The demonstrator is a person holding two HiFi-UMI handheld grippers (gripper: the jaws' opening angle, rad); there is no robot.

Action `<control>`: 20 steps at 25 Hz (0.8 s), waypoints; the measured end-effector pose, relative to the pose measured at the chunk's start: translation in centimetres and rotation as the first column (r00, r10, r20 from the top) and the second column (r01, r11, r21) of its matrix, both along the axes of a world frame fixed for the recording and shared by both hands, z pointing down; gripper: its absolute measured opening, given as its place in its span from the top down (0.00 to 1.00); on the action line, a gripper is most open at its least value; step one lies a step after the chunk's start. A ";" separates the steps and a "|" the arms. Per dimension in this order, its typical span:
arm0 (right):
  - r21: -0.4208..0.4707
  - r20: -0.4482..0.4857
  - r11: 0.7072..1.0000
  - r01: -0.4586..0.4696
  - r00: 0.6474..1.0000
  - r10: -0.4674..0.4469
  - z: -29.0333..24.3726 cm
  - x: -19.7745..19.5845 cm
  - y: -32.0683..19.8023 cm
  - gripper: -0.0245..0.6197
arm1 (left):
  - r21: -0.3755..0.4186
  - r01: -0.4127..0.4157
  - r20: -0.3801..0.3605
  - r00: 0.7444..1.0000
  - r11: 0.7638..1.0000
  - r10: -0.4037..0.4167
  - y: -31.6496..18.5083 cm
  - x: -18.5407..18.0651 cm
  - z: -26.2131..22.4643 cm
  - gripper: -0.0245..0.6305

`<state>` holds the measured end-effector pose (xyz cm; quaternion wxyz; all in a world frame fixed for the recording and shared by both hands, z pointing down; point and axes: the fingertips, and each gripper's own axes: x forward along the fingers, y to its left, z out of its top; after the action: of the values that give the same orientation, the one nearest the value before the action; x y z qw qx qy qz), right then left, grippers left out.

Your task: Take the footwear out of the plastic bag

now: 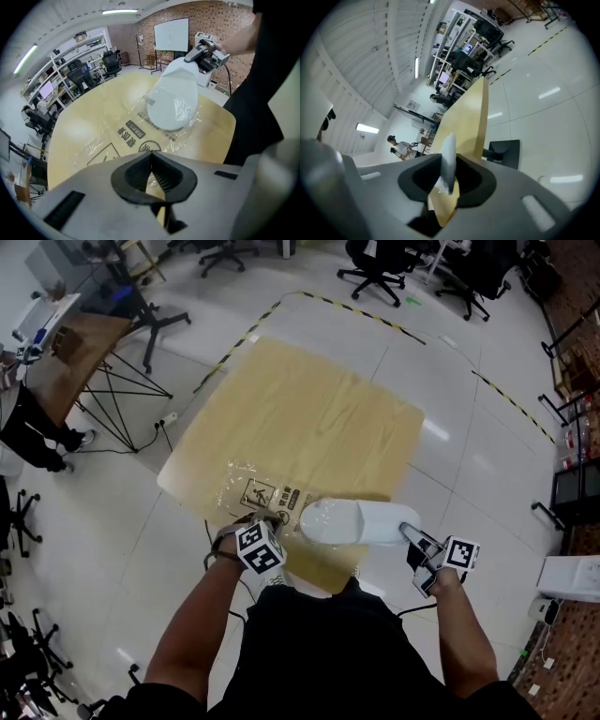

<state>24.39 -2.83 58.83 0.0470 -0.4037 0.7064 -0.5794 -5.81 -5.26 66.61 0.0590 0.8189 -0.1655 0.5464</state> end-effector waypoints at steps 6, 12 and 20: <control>0.094 0.040 0.993 -0.076 0.997 0.072 -3.8 2.4 -0.3 0.84 | 0.035 0.142 -0.004 0.990 0.989 -0.142 -3.5 -0.8 0.7 0.95; 0.182 0.149 0.963 -0.198 0.974 0.172 -8.0 4.9 0.4 0.84 | 0.023 0.308 -0.052 0.950 0.951 -0.307 -8.3 0.3 1.0 0.95; 0.169 0.149 0.973 -0.158 0.980 0.134 -6.8 1.7 1.1 0.84 | -0.044 0.338 -0.100 0.935 0.940 -0.340 -12.9 4.5 1.0 0.95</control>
<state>26.08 -1.77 52.00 0.1743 -0.4080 0.7194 -0.5345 -1.34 -18.21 67.58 0.1717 0.8052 -0.2936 0.4858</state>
